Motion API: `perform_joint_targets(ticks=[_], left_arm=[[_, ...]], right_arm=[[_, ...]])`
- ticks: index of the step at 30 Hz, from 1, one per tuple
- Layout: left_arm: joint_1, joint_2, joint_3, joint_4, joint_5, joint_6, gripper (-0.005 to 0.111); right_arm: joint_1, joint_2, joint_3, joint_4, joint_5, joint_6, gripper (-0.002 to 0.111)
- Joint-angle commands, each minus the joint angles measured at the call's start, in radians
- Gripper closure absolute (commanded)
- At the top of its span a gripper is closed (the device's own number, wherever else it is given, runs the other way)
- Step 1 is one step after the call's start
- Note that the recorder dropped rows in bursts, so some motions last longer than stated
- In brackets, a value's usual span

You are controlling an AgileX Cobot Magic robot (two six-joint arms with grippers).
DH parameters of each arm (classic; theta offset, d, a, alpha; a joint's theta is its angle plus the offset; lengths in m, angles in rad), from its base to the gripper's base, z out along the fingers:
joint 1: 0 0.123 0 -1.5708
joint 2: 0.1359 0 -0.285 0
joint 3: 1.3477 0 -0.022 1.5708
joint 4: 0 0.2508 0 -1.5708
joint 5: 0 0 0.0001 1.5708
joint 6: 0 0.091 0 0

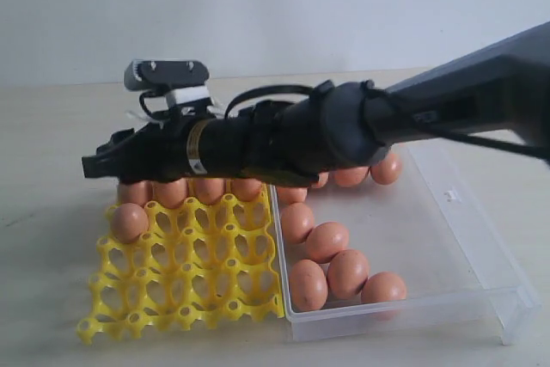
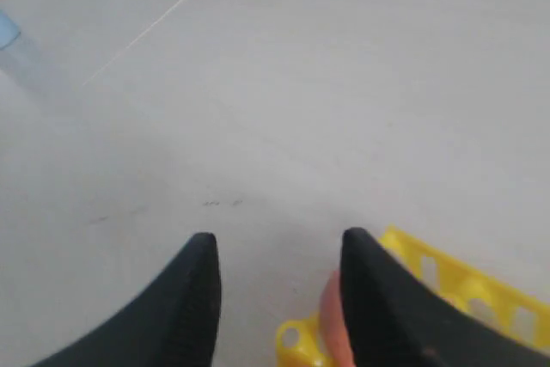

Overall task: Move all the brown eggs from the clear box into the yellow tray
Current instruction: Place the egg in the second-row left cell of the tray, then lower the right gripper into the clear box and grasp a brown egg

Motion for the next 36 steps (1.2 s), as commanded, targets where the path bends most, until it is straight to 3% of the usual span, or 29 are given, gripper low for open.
perform_joint_targets(ticks=[1, 6, 9, 13, 16, 21, 23, 36], left_arm=[[-0.006, -0.006, -0.004, -0.006, -0.01, -0.004, 0.107], [-0.006, -0.006, -0.004, -0.006, -0.01, -0.004, 0.107], [-0.006, -0.006, -0.004, -0.006, -0.01, -0.004, 0.107], [-0.006, -0.006, -0.004, -0.006, -0.01, -0.004, 0.107], [-0.006, -0.006, -0.004, -0.006, -0.01, -0.004, 0.107], [-0.006, -0.006, -0.004, -0.006, -0.01, -0.004, 0.107], [-0.006, -0.006, -0.004, -0.006, -0.01, -0.004, 0.107], [-0.006, -0.006, -0.004, -0.006, -0.01, -0.004, 0.107]], right_arm=[[-0.011, -0.199, 0.043, 0.002, 0.335, -0.061, 0.086], [-0.069, -0.378, 0.151, 0.291, 0.721, -0.537, 0.107], [-0.127, -0.438, 0.229, 0.411, 0.835, -0.611, 0.108], [-0.201, -0.479, 0.349, 0.472, 0.8, -0.614, 0.107], [-0.237, -0.484, 0.431, 0.569, 0.707, -0.614, 0.094], [-0.247, -0.474, 0.521, 0.691, 0.54, -0.614, 0.06], [-0.247, -0.46, 0.529, 0.705, 0.533, -0.614, 0.052], [-0.242, -0.362, 0.531, 0.759, 0.514, -0.614, 0.049]])
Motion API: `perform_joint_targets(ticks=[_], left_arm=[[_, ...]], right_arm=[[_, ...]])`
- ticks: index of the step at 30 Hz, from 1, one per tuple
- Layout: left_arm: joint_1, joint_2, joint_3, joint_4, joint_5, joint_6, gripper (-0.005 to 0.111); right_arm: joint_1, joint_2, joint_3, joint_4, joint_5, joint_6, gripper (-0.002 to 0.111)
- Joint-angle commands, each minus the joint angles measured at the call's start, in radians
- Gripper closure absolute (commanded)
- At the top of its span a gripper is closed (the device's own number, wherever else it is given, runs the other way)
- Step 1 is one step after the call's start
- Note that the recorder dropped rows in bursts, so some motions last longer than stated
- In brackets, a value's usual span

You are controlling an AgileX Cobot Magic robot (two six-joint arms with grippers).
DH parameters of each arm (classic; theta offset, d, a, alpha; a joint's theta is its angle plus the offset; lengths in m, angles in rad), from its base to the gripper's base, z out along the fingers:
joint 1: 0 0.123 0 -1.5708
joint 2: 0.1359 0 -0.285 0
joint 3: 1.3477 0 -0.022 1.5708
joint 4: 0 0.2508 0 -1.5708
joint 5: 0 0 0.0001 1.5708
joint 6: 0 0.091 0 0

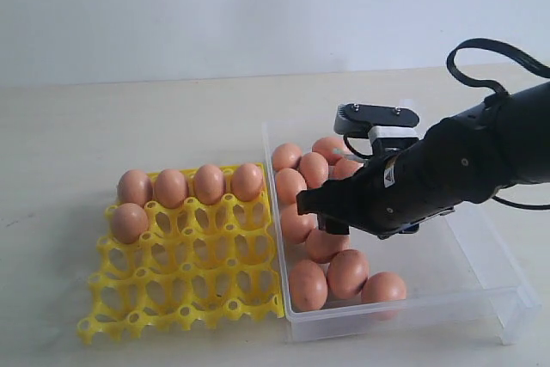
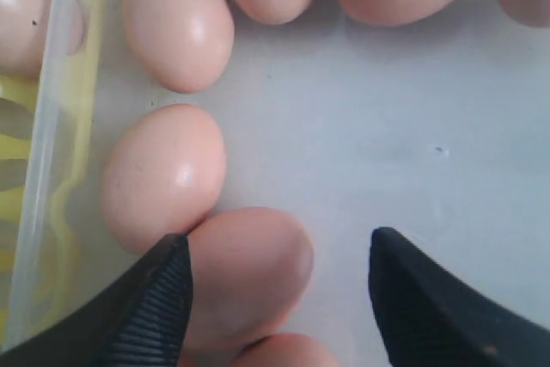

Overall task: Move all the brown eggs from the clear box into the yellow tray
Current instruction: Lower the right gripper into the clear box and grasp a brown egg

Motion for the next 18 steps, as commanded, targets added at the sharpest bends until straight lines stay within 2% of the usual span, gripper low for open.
perform_joint_targets(ticks=[1, 18], left_arm=[[-0.006, -0.006, -0.004, -0.006, -0.01, -0.004, 0.107], [-0.006, -0.006, -0.004, -0.006, -0.01, -0.004, 0.107]], right_arm=[[0.0, 0.023, 0.005, 0.023, -0.032, -0.011, 0.049], [0.035, 0.104, 0.005, 0.047, -0.113, -0.011, 0.05]])
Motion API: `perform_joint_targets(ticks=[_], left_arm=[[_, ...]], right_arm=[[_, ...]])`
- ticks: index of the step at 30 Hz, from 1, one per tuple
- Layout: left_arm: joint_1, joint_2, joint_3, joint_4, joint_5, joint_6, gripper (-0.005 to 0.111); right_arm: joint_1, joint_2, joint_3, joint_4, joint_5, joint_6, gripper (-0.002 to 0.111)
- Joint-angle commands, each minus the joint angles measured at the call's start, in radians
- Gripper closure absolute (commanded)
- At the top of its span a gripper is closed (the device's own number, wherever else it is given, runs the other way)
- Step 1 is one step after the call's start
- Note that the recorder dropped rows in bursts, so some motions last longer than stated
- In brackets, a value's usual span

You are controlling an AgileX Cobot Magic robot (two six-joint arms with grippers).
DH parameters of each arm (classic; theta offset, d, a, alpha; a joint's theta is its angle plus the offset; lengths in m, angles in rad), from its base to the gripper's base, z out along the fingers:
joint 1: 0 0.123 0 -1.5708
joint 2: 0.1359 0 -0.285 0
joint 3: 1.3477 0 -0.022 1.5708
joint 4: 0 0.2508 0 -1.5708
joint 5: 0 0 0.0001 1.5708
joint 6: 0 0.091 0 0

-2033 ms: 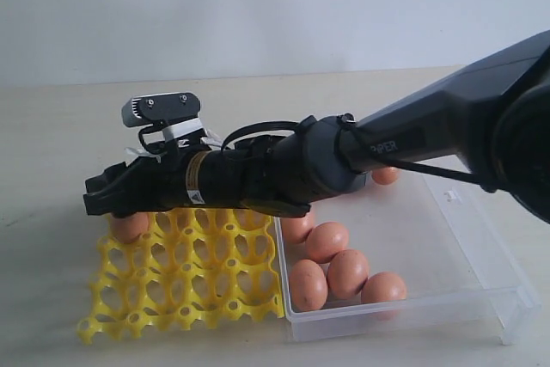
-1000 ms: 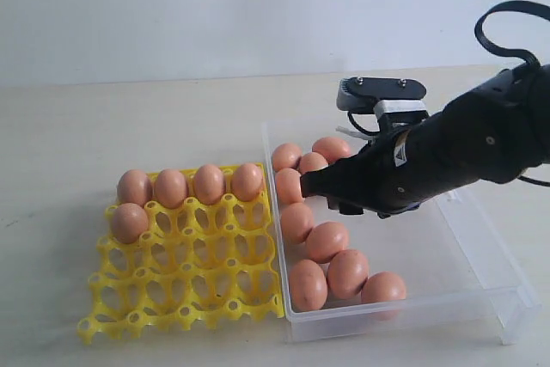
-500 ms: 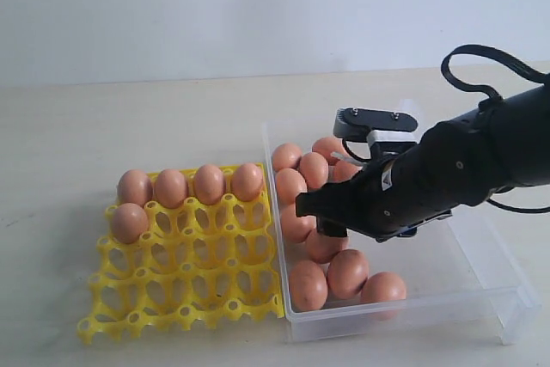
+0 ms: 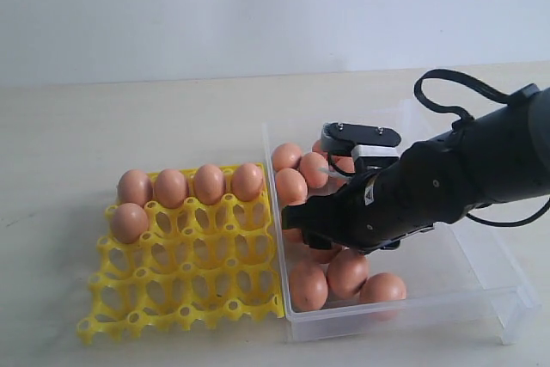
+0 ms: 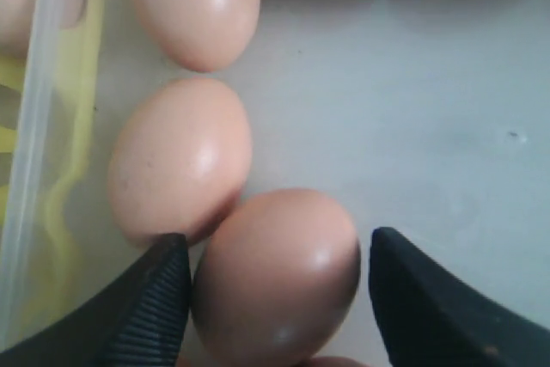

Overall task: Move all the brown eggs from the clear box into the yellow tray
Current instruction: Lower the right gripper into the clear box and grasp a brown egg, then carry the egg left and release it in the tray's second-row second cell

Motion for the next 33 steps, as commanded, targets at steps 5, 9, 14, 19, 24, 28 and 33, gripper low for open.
perform_joint_targets(ticks=[5, 9, 14, 19, 24, 28, 33], left_arm=[[-0.006, -0.006, -0.004, -0.006, -0.01, -0.004, 0.107], [-0.006, -0.006, -0.004, -0.006, -0.01, -0.004, 0.107], [-0.006, -0.006, -0.004, -0.006, -0.01, -0.004, 0.107], [-0.006, -0.006, -0.004, -0.006, -0.01, -0.004, 0.107], [-0.006, -0.006, -0.004, -0.006, -0.01, -0.004, 0.107], [-0.006, -0.006, -0.004, -0.006, -0.01, -0.004, 0.107], [-0.006, -0.006, -0.004, -0.006, -0.01, -0.004, 0.107]], right_arm=[[0.002, 0.016, 0.005, -0.012, -0.056, -0.009, 0.108], [0.002, -0.006, 0.005, -0.066, -0.056, -0.025, 0.108], [0.025, -0.145, 0.005, -0.279, -0.239, -0.025, 0.108], [0.127, -0.073, -0.003, -0.503, -0.626, -0.025, 0.108], [0.153, 0.053, -0.087, -0.585, -0.686, -0.014, 0.108], [0.153, 0.139, -0.166, -0.669, -0.69, 0.083, 0.108], [0.153, 0.206, -0.236, -0.705, -0.688, 0.128, 0.108]])
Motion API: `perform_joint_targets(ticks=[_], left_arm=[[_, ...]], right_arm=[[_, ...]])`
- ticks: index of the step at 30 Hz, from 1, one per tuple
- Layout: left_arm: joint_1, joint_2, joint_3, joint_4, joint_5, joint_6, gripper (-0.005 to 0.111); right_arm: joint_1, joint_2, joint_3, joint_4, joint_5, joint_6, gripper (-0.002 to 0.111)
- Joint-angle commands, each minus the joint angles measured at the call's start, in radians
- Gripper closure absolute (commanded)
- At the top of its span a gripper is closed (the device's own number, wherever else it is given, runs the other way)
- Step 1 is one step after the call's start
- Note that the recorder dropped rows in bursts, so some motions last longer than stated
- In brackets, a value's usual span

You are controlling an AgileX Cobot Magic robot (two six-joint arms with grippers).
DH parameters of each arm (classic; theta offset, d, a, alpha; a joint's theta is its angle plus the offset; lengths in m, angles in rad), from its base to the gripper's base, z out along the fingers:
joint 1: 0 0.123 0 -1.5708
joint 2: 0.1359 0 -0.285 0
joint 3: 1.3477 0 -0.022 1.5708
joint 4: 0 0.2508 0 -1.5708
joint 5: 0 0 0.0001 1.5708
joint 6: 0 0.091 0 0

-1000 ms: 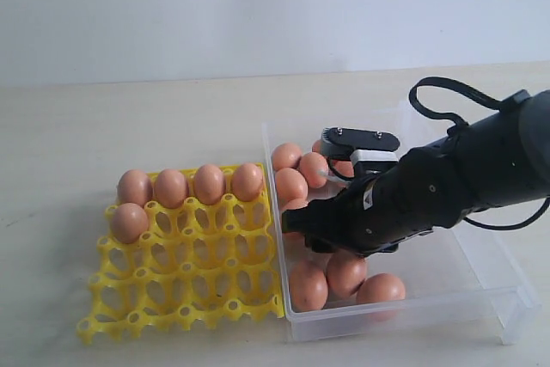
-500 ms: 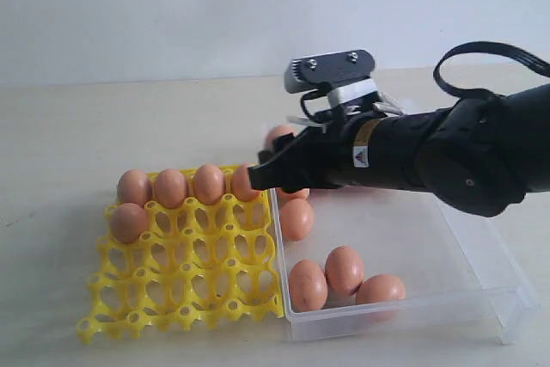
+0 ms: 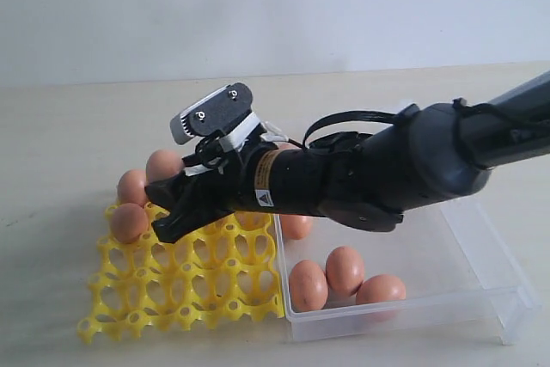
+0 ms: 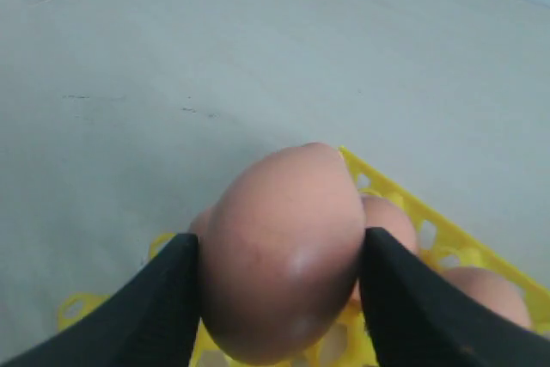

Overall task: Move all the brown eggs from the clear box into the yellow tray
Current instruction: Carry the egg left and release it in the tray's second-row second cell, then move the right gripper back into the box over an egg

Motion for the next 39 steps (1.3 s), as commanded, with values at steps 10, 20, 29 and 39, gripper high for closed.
perform_joint_targets(ticks=[10, 20, 29, 39], left_arm=[[-0.006, -0.006, -0.004, -0.006, -0.01, -0.004, 0.107], [-0.006, -0.006, -0.004, -0.006, -0.01, -0.004, 0.107], [-0.006, -0.006, -0.004, -0.006, -0.01, -0.004, 0.107], [-0.006, -0.006, -0.004, -0.006, -0.01, -0.004, 0.107]], right_arm=[[0.001, 0.122, -0.102, -0.057, -0.013, 0.117, 0.108], [-0.005, 0.122, -0.102, -0.041, 0.019, 0.169, 0.058], [-0.01, 0.089, -0.102, -0.068, 0.045, 0.246, 0.043], [-0.01, -0.276, -0.102, -0.005, 0.817, 0.189, 0.086]])
